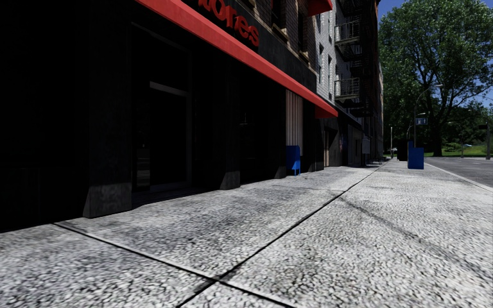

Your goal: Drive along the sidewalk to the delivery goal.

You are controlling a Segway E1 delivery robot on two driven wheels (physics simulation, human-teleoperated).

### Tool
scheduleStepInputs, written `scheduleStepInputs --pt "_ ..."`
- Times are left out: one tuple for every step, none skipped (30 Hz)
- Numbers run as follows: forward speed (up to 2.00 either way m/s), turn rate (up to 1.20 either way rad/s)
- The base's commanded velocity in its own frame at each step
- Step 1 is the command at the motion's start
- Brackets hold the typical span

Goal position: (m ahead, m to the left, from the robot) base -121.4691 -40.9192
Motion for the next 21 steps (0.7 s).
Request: scheduleStepInputs --pt "0.00 0.00" --pt "0.00 0.00" --pt "0.00 0.00" --pt "0.00 0.00" --pt "0.00 0.00" --pt "0.00 0.00" --pt "0.00 0.00" --pt "0.00 0.00" --pt "0.00 0.00" --pt "0.00 0.00" --pt "0.00 0.00" --pt "0.00 0.00" --pt "0.00 0.00" --pt "0.00 0.00" --pt "0.00 0.00" --pt "0.00 0.00" --pt "0.00 0.00" --pt "0.00 0.00" --pt "0.00 0.00" --pt "0.00 0.00" --pt "0.00 0.00"
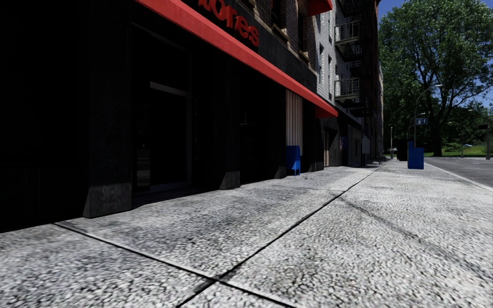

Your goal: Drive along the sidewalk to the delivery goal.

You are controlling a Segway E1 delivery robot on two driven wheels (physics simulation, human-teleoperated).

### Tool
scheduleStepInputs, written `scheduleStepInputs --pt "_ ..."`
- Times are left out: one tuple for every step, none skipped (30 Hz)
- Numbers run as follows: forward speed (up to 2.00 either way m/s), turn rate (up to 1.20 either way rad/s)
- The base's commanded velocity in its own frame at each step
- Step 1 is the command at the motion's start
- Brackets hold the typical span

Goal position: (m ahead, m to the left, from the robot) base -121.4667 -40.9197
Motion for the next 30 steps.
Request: scheduleStepInputs --pt "0.00 0.00" --pt "0.00 0.00" --pt "0.00 0.00" --pt "0.00 0.00" --pt "0.00 0.00" --pt "0.00 0.00" --pt "0.00 0.00" --pt "0.00 0.00" --pt "0.00 0.00" --pt "0.05 0.00" --pt "0.20 0.00" --pt "0.20 0.00" --pt "0.29 0.00" --pt "0.36 0.00" --pt "0.40 0.00" --pt "0.43 0.00" --pt "0.43 0.00" --pt "0.45 0.00" --pt "0.47 0.00" --pt "0.48 0.00" --pt "0.48 0.00" --pt "0.48 0.00" --pt "0.48 0.00" --pt "0.48 0.00" --pt "0.48 0.00" --pt "0.48 0.00" --pt "0.48 0.00" --pt "0.48 0.00" --pt "0.48 0.00" --pt "0.48 0.00"
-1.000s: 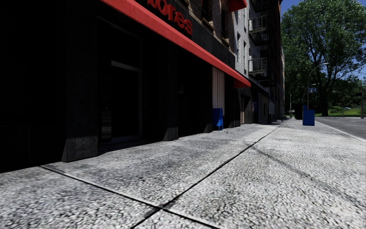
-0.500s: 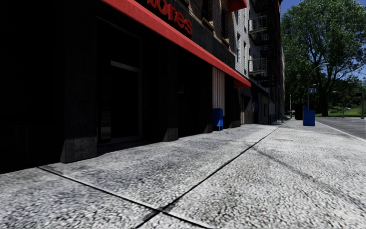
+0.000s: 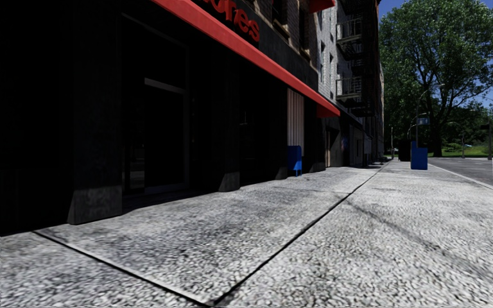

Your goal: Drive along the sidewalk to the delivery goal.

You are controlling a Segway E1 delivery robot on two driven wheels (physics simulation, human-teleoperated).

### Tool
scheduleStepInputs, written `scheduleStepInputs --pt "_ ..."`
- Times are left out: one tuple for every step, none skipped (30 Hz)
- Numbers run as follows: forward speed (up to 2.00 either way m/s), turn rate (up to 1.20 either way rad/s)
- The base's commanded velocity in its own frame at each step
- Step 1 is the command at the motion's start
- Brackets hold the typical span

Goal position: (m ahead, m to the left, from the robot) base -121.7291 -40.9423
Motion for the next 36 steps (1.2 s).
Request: scheduleStepInputs --pt "0.48 0.00" --pt "0.48 0.00" --pt "0.48 0.00" --pt "0.48 0.00" --pt "0.48 0.00" --pt "0.48 0.00" --pt "0.48 0.00" --pt "0.48 0.00" --pt "0.48 0.00" --pt "0.48 0.00" --pt "0.48 0.00" --pt "0.48 0.00" --pt "0.48 0.00" --pt "0.48 0.00" --pt "0.48 0.00" --pt "0.49 0.00" --pt "0.49 0.00" --pt "0.51 0.00" --pt "0.51 0.00" --pt "0.59 0.00" --pt "0.66 0.00" --pt "0.74 0.00" --pt "0.74 0.00" --pt "0.78 0.00" --pt "0.81 0.00" --pt "0.83 0.00" --pt "0.83 0.00" --pt "0.83 0.00" --pt "0.84 0.00" --pt "0.85 0.00" --pt "0.89 0.00" --pt "0.93 0.00" --pt "0.93 0.00" --pt "0.98 0.00" --pt "1.06 0.00" --pt "1.15 0.00"
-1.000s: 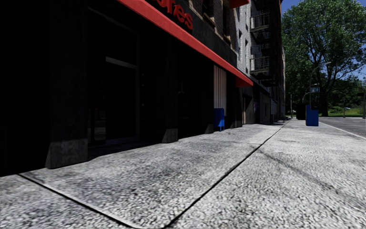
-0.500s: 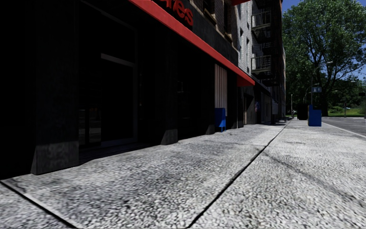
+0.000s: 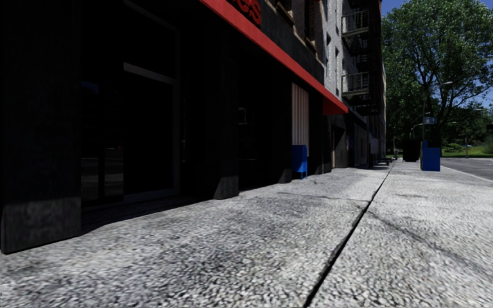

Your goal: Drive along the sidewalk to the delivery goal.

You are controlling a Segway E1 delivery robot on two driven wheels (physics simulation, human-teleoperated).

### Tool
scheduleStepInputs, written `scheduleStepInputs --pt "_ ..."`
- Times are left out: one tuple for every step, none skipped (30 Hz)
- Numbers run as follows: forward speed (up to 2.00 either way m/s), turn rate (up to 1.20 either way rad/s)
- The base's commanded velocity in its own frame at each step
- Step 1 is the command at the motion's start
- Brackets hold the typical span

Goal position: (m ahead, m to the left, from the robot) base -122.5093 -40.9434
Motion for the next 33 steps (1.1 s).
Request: scheduleStepInputs --pt "1.17 0.00" --pt "1.17 0.00" --pt "1.18 0.00" --pt "1.18 0.00" --pt "1.18 -0.16" --pt "1.18 -0.16" --pt "1.18 -0.22" --pt "1.18 -0.26" --pt "1.18 -0.27" --pt "1.18 -0.27" --pt "1.18 -0.27" --pt "1.20 -0.27" --pt "1.29 -0.27" --pt "1.57 -0.27" --pt "1.57 -0.27" --pt "2.00 -0.27" --pt "2.00 -0.27" --pt "2.00 -0.27" --pt "2.00 -0.27" --pt "2.00 -0.27" --pt "2.00 -0.27" --pt "2.00 -0.27" --pt "2.00 -0.27" --pt "2.00 -0.27" --pt "2.00 -0.27" --pt "2.00 -0.27" --pt "2.00 -0.32" --pt "2.00 -0.52" --pt "2.00 -0.52" --pt "2.00 -0.59" --pt "2.00 -0.61" --pt "2.00 -0.61" --pt "2.00 -0.61"
